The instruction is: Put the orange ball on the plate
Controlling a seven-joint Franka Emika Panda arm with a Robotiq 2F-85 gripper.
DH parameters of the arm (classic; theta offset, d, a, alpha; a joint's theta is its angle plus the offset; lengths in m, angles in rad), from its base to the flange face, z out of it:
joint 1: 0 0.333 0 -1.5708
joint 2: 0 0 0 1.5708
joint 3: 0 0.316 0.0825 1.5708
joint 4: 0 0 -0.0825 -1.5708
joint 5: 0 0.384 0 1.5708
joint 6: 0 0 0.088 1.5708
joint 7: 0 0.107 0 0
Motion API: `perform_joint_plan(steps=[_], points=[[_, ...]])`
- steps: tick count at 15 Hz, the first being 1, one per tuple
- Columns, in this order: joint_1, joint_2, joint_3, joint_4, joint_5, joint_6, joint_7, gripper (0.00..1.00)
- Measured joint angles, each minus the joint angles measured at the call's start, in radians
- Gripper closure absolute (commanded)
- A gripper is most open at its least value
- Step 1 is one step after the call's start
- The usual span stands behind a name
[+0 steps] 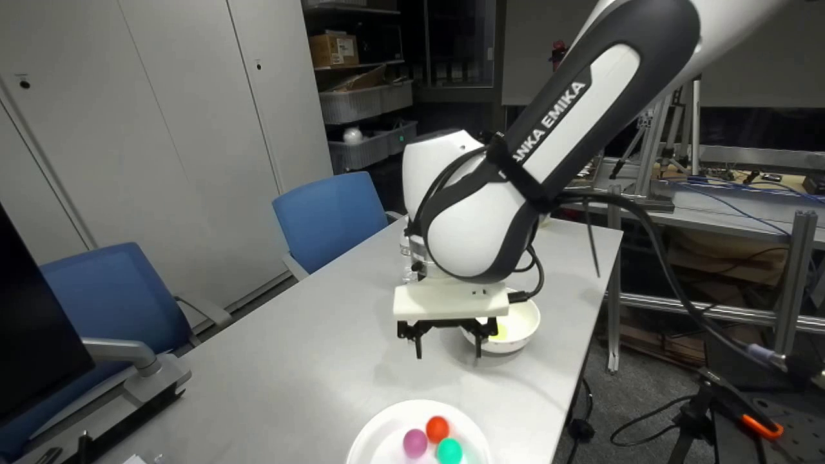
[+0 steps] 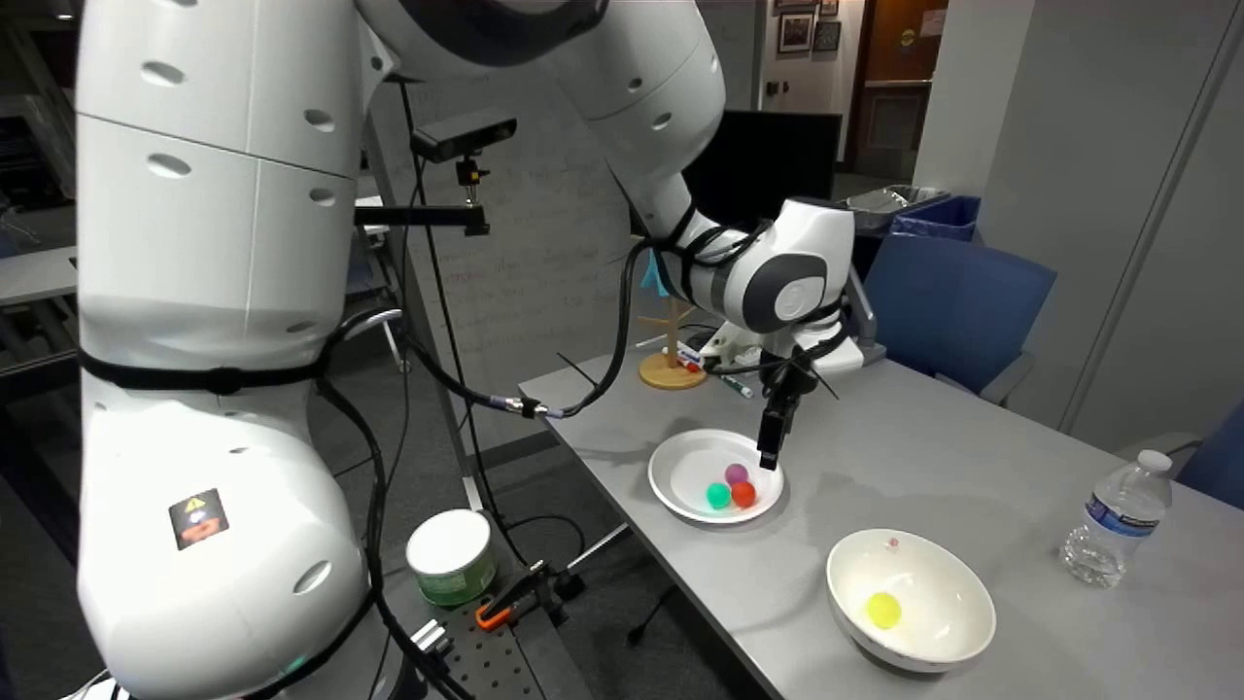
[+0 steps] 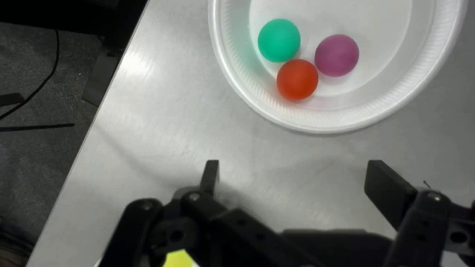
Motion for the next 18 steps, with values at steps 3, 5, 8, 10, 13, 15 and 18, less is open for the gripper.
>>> perform_joint_plan(steps=[3, 5, 8, 10, 13, 15, 18], points=[[-0.002, -0.084, -0.029, -0.017, -0.081, -0.036, -0.001, 0.00], [-0.005, -0.142, -0.042, -0.038, -0.133, -0.057, -0.001, 0.00], [-0.016, -0.235, -0.043, -0.076, -0.197, -0.094, -0.001, 0.00], [-0.021, -0.301, -0.037, -0.106, -0.231, -0.125, -0.001, 0.00], [-0.032, -0.401, -0.017, -0.159, -0.271, -0.163, -0.001, 0.00], [-0.045, -0.462, 0.005, -0.198, -0.285, -0.180, -0.001, 0.00], [-0.063, -0.476, 0.026, -0.208, -0.285, -0.181, 0.000, 0.00]])
